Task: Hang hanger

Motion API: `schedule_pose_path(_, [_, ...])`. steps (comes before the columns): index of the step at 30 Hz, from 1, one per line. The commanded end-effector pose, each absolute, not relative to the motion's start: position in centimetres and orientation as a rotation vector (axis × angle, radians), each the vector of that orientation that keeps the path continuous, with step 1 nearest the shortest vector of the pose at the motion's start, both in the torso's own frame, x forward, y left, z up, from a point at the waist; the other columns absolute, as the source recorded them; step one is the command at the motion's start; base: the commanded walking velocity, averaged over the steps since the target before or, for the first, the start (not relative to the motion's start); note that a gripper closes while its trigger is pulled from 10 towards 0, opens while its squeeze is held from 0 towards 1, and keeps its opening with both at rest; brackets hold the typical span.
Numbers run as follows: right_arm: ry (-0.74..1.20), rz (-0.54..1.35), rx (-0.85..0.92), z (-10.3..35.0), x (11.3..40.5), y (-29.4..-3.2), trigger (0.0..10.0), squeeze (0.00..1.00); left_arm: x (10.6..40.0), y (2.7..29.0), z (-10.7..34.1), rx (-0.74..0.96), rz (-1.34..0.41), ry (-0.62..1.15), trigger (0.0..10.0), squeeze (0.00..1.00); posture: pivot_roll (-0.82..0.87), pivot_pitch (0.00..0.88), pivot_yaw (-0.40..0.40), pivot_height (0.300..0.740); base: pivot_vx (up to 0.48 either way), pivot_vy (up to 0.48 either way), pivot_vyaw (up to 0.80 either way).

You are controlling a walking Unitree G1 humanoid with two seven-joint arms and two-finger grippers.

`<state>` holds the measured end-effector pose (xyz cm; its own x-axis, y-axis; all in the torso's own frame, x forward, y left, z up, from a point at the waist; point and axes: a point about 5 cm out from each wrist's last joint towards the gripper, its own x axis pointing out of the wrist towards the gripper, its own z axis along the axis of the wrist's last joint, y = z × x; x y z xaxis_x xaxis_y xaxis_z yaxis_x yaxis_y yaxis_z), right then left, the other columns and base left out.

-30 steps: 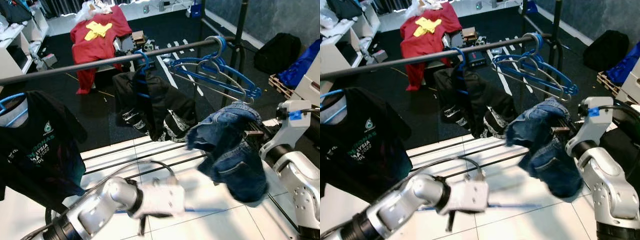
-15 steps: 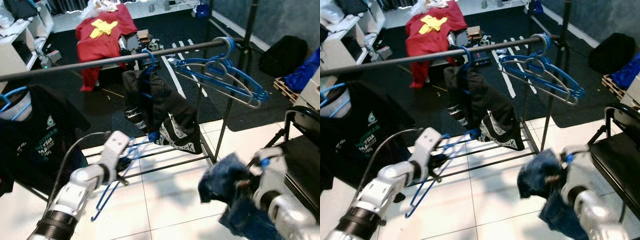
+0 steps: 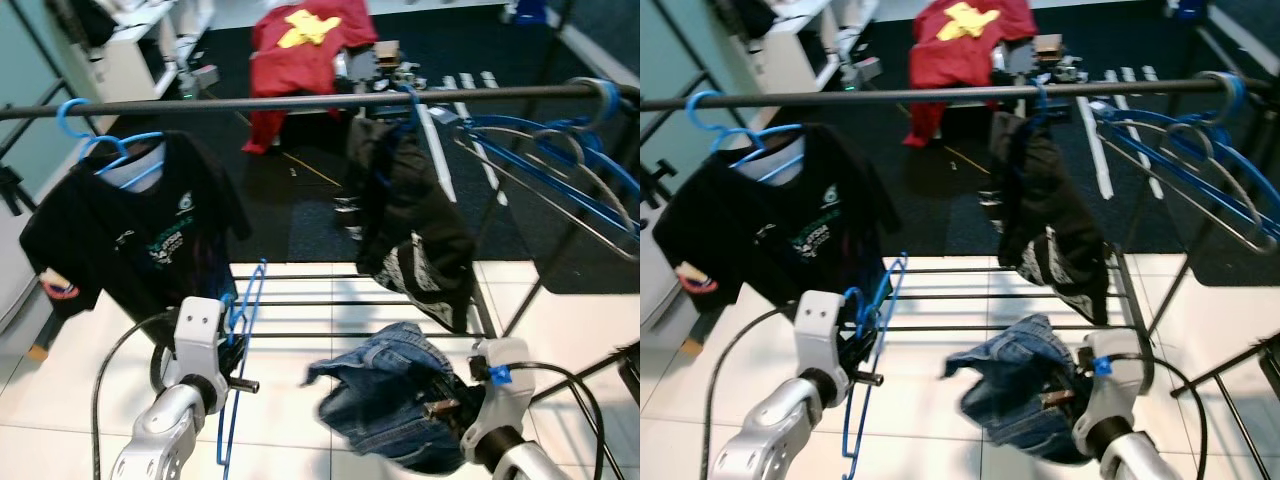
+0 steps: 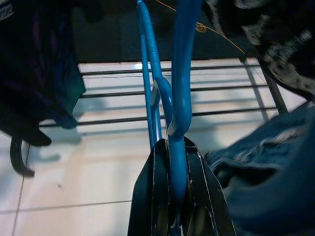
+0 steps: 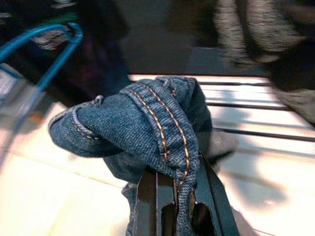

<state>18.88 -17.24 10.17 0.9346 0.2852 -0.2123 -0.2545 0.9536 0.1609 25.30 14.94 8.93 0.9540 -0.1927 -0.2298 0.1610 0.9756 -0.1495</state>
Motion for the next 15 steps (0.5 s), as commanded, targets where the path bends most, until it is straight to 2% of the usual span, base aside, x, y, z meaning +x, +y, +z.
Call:
schedule_pose_path(1, [0.198, 0.295, 0.154, 10.8, 18.8, -16.8, 10.0, 0.00, 25.1, 15.1, 8.6, -0.160, -0.157, 0.263, 10.0, 0.00, -0.09, 0.148, 0.058, 0.740, -0.382, 0.000, 0.77])
schedule_pose_path(8, [0.129, 0.238, 0.154, 11.2, 20.7, -17.9, 10.0, 0.00, 27.0, 13.8, 9.8, -0.254, -0.161, 0.216, 10.0, 0.00, -0.07, 0.121, 0.051, 0.740, 0.000, 0.000, 0.77])
schedule_pose_path(15, [0.114, 0.213, 0.140, 11.4, 21.6, -18.4, 10.0, 0.00, 27.9, 13.0, 10.6, -0.273, -0.187, 0.182, 10.0, 0.00, -0.07, 0.110, 0.045, 0.740, 0.000, 0.000, 0.77])
